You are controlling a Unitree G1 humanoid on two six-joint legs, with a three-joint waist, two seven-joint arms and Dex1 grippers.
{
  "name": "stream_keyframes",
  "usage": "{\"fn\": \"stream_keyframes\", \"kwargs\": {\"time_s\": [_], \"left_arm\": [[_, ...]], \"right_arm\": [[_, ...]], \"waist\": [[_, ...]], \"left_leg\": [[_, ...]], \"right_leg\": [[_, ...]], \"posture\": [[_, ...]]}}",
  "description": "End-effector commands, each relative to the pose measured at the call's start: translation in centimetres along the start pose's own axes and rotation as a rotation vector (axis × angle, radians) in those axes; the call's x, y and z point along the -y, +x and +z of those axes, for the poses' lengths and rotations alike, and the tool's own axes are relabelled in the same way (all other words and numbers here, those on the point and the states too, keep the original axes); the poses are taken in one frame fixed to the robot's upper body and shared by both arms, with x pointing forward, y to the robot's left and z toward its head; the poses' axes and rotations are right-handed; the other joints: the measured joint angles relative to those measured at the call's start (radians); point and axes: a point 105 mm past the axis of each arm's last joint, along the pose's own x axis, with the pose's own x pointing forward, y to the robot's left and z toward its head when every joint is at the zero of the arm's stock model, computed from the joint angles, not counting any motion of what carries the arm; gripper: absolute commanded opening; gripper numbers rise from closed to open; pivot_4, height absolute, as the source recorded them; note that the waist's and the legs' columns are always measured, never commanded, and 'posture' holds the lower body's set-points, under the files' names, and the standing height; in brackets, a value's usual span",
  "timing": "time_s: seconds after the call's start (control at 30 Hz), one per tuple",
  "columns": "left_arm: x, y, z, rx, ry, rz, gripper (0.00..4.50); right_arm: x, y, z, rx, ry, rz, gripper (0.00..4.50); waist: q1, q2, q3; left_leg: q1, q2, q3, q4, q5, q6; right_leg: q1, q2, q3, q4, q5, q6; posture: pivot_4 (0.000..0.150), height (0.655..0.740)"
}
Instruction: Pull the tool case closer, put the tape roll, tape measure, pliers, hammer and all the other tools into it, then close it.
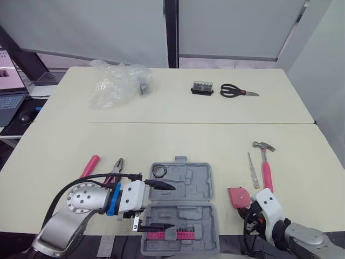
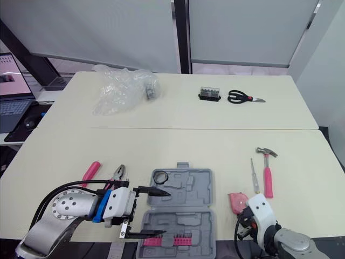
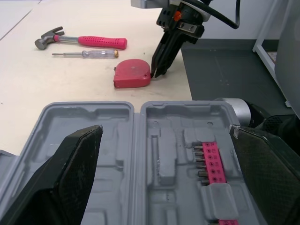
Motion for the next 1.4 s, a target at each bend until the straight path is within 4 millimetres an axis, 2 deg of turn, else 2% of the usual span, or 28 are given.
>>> {"fn": "stream_keyframes", "kwargs": {"time_s": [0.03, 0.57, 0.7, 0.8, 0.93, 1.0, 1.07, 1.13, 1.23, 1.4], "left_arm": [[0.3, 0.4, 0.7, 0.018, 0.019, -0.016, 4.5], [0.2, 0.7, 0.9, 0.014, 0.016, 0.001, 4.5], [0.0, 0.6, 0.8, 0.011, 0.017, 0.006, 4.5], [0.0, 0.5, 0.7, 0.007, 0.012, 0.008, 4.5], [0.0, 0.2, 0.4, 0.0, 0.01, 0.012, 4.5], [0.0, 0.0, 0.4, 0.0, 0.012, 0.014, 4.5], [0.0, -0.1, 0.5, 0.006, 0.015, 0.017, 4.5], [0.0, -0.2, 0.6, 0.012, 0.018, 0.016, 4.5], [0.4, 0.0, 1.1, 0.034, 0.032, -0.003, 4.5], [1.3, 0.6, 1.7, 0.056, 0.059, -0.052, 4.5]], "right_arm": [[-1.2, -0.4, 0.3, 0.004, -0.01, 0.061, 0.01], [-1.9, -0.4, -0.6, -0.047, 0.034, 0.111, 0.01], [-2.0, -0.9, -0.5, -0.051, 0.051, 0.124, 0.88], [-2.2, -2.0, -0.5, -0.08, 0.039, 0.174, 1.64], [-1.8, -3.9, 1.0, -0.071, -0.117, 0.275, 2.59], [-1.5, -4.5, 2.3, -0.02, -0.257, 0.335, 3.06], [-0.1, -4.6, 3.9, 0.046, -0.488, 0.373, 3.68], [1.5, -4.1, 4.5, 0.066, -0.659, 0.386, 4.38], [3.9, -2.8, 4.7, 0.059, -0.924, 0.435, 4.46], [4.8, -1.6, 3.7, 0.012, -1.064, 0.585, 4.46]], "waist": [[0.0, 0.0, 0.0], [0.0, 0.0, 0.0], [0.0, 0.0, 0.0], [0.001, 0.0, 0.0], [0.0, 0.0, 0.0], [0.0, 0.0, 0.0], [-0.001, -0.001, 0.0], [-0.002, -0.001, 0.0], [-0.002, -0.002, 0.0], [0.004, -0.001, 0.0]], "left_leg": [[0.0, 0.0, 0.0, 0.0, 0.0, 0.0], [0.0, 0.0, 0.0, 0.0, 0.0, 0.0], [0.0, 0.0, 0.0, 0.0, 0.0, 0.0], [0.0, 0.0, 0.0, 0.0, 0.0, 0.0], [0.0, 0.0, 0.0, 0.001, 0.0, 0.0], [0.0, 0.0, -0.001, 0.001, 0.0, 0.0], [0.001, 0.0, -0.001, 0.001, 0.0, 0.0], [0.001, 0.0, 0.0, 0.001, 0.0, 0.0], [0.002, 0.0, 0.0, 0.002, 0.0, 0.0], [0.001, 0.0, -0.002, 0.002, 0.0, 0.0]], "right_leg": [[0.0, 0.0, 0.0, 0.0, 0.0, 0.0], [0.0, 0.0, 0.0, 0.0, 0.0, 0.0], [0.0, 0.0, 0.0, 0.0, 0.0, 0.0], [0.0, 0.0, 0.0, 0.0, 0.0, 0.0], [0.001, 0.0, 0.0, 0.0, 0.0, 0.0], [0.001, 0.001, -0.001, 0.0, 0.0, 0.0], [0.002, 0.001, -0.001, -0.001, 0.0, 0.0], [0.003, 0.001, -0.001, -0.002, -0.001, 0.002], [0.005, 0.001, -0.001, -0.004, -0.002, 0.004], [0.006, 0.001, -0.002, -0.005, 0.0, 0.0]], "posture": [[0.15, 0.74], [0.15, 0.74], [0.15, 0.74], [0.15, 0.74], [0.15, 0.74], [0.15, 0.74], [0.15, 0.74], [0.15, 0.74], [0.15, 0.74], [0.15, 0.74]]}}
